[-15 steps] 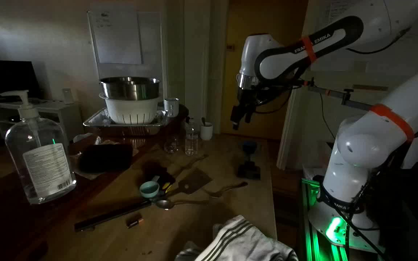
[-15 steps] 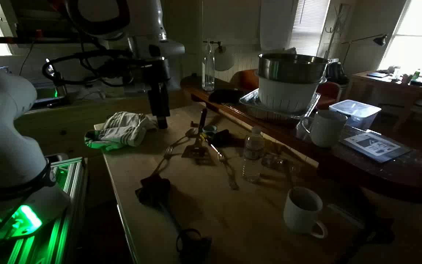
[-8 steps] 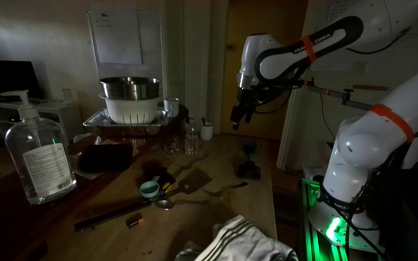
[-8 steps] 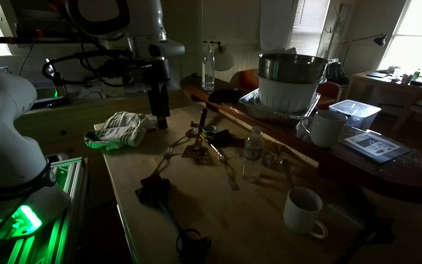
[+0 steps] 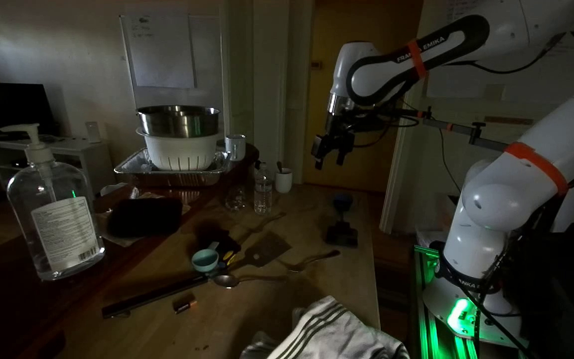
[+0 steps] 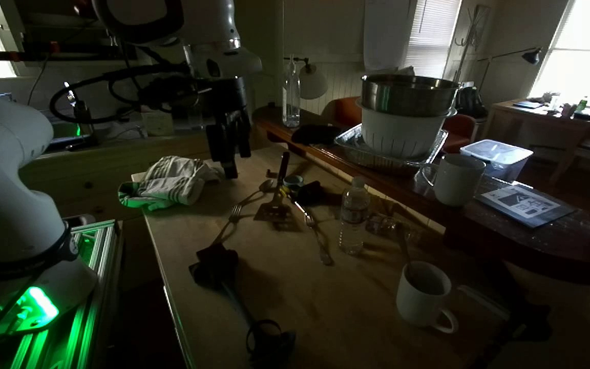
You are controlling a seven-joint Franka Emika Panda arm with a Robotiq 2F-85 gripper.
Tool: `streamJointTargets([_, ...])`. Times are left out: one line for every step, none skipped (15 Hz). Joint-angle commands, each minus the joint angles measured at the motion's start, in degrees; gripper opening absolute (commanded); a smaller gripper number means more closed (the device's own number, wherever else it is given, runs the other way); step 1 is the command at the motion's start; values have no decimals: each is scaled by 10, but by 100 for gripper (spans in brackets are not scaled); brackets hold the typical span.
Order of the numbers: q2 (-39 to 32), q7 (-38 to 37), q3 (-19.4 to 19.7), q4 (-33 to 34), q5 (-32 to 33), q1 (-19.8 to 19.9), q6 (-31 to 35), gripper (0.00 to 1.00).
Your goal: Move the spoon to the left
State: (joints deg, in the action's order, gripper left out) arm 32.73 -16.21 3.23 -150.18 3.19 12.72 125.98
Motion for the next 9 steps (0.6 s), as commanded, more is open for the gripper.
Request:
streamJointTargets([-12, -60, 11, 4, -1, 41, 33, 100])
streamJointTargets([-9, -81, 9, -6, 6, 56, 49, 100])
streamJointTargets([-9, -102, 6, -14, 11, 70, 67, 100])
streamJointTargets([-11, -124, 4, -25, 14, 83, 87, 100])
streamJointTargets([-14, -150, -2, -39, 16, 97, 106, 100])
streamJointTargets([-18, -175, -7, -50, 17, 109, 123, 100])
streamJointTargets([-19, -202, -15, -68, 24, 125, 140, 100])
streamJointTargets([-23, -229, -23, -82, 30, 139, 160, 100])
streamJointTargets([-27, -259, -30, -97, 39, 153, 176, 100])
